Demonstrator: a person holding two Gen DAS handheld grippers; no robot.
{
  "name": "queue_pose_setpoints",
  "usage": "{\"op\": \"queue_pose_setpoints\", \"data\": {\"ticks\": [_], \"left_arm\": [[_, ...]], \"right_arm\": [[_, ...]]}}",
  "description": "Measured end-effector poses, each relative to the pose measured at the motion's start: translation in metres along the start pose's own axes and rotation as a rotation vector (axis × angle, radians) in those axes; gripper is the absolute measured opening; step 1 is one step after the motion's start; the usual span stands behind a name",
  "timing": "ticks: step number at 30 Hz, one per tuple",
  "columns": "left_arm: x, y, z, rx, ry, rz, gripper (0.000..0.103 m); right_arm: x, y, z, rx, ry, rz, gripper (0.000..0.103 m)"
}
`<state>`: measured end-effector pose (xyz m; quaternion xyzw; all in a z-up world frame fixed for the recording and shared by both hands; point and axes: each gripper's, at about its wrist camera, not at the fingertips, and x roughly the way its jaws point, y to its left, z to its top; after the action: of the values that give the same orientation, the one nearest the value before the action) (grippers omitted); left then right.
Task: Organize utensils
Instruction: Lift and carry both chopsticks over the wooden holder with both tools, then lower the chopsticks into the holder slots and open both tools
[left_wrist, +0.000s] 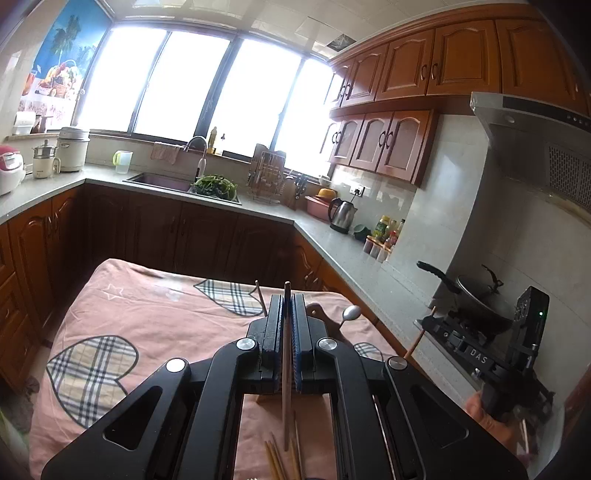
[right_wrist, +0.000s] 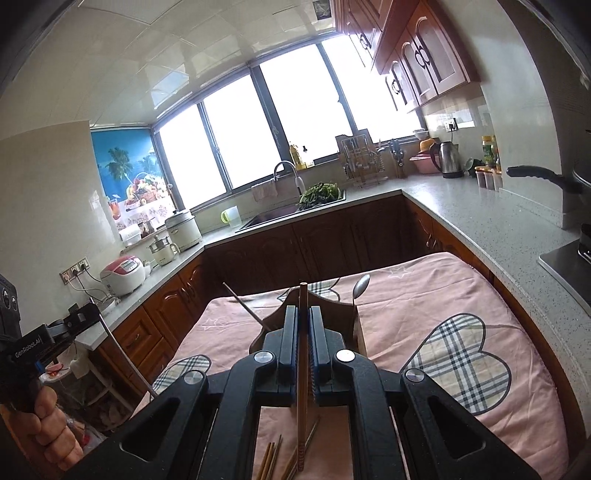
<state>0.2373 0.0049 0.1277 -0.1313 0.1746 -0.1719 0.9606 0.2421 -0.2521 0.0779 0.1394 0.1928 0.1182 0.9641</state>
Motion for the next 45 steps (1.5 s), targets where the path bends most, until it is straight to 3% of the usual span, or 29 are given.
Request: {"op": "queue_pose_setpoints", "data": {"ticks": [8,14,18,32,45], "left_arm": [[0.044,-0.009,0.045,-0.008,-0.065,-0.001,0.003],[0.089,-0.010,0.053,-0.008,-0.116,0.038,0.003],[0.122,-0.002,0.038,-0.030,-0.131,0.068,0.003],[0.180,0.015,-0.032,-0.064,-0.020,0.120,0.003],[0.185,0.020,-0.035,-0.075,0.040,0.122,0.004]], "right_arm": [[0.025,-0.012,0.056,0.017,-0.104,-0.031,0.005],[0.050,-0.018,0.078,0.004,-0.162,-0.068,0.005],[0.077,-0.027,0.069,0.004,-0.147,-0.090,0.005],[0.131,-0.063,0.004,0.086,-0.019,-0.086,0.006],[0.130,-0.061,0.005,0.090,0.024,-0.080,0.011]]}}
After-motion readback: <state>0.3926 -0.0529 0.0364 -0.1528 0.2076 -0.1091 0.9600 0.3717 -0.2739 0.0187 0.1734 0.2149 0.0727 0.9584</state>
